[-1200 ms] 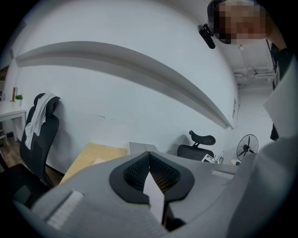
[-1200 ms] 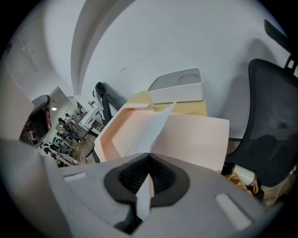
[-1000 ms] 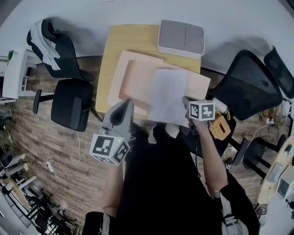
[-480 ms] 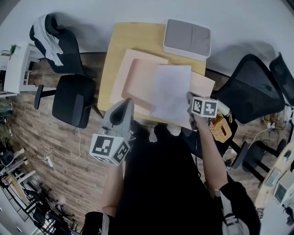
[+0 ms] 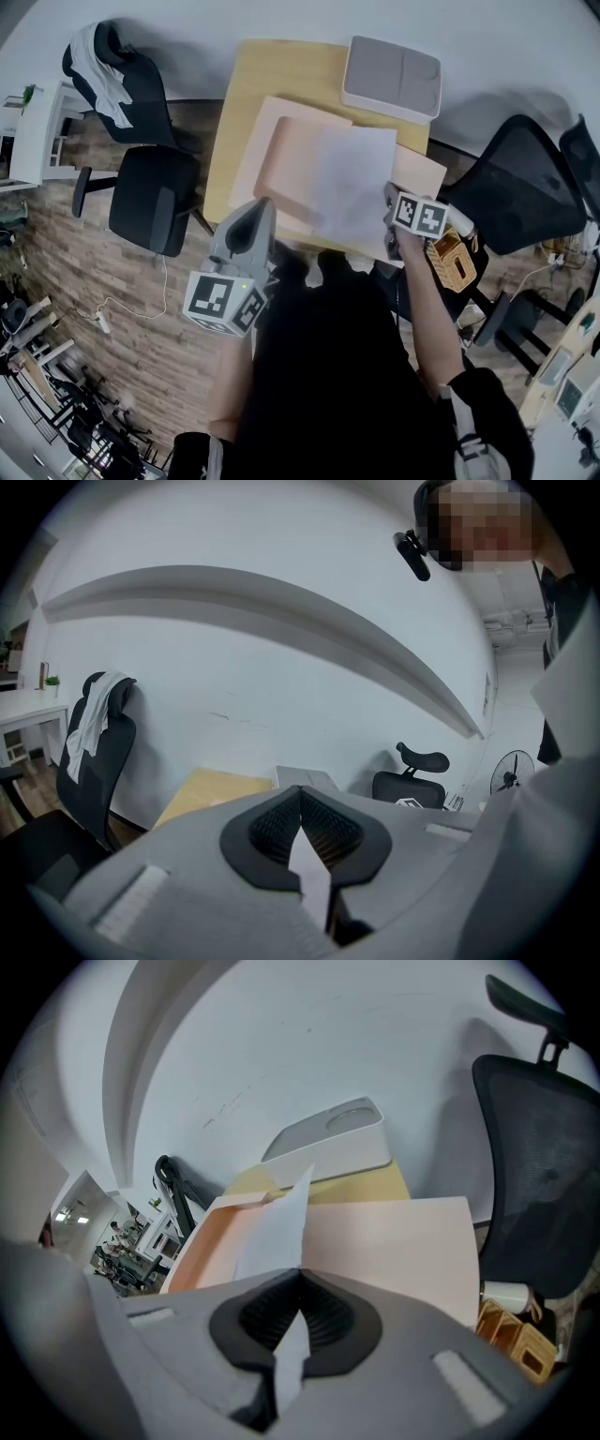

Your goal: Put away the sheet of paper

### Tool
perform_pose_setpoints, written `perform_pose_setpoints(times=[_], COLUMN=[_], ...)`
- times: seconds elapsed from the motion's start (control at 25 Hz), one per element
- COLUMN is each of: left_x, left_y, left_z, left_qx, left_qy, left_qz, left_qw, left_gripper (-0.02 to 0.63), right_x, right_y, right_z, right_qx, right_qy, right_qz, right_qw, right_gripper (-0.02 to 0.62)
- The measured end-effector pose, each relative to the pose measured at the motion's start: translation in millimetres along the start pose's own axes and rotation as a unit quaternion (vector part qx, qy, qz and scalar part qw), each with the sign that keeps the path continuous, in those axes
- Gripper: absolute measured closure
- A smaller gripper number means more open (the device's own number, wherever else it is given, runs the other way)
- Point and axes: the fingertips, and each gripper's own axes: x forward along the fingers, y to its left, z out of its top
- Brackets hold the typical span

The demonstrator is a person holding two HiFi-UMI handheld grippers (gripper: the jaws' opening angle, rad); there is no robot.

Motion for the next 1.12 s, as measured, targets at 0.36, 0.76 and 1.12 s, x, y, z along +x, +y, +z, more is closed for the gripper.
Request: perform_pose_setpoints(times=[0.36,0.76,1.12], left_x=[-7,-12,-19], left_y=[13,31,43], left_z=[-1,1,3], left_qx=[-0.003,-0.01,-0.011], left_qy=[0.002,0.003,0.003], left_qz=[0.017,0.025,0.034], left_qw=[0.9998,0.9996,0.9994], left_gripper=[0.597,0.597,0.597], right_x=[19,45,64], right_y=[5,49,81], right_z=[-10,-25,-34], right_qx=[0.047,0.007,0.003], right_qy=[-0.007,0.016,0.028], right_qz=[-0.001,0.006,0.023], right_qw=[0.999,1.0,0.999], right_gripper=[0.594,0.594,0.594])
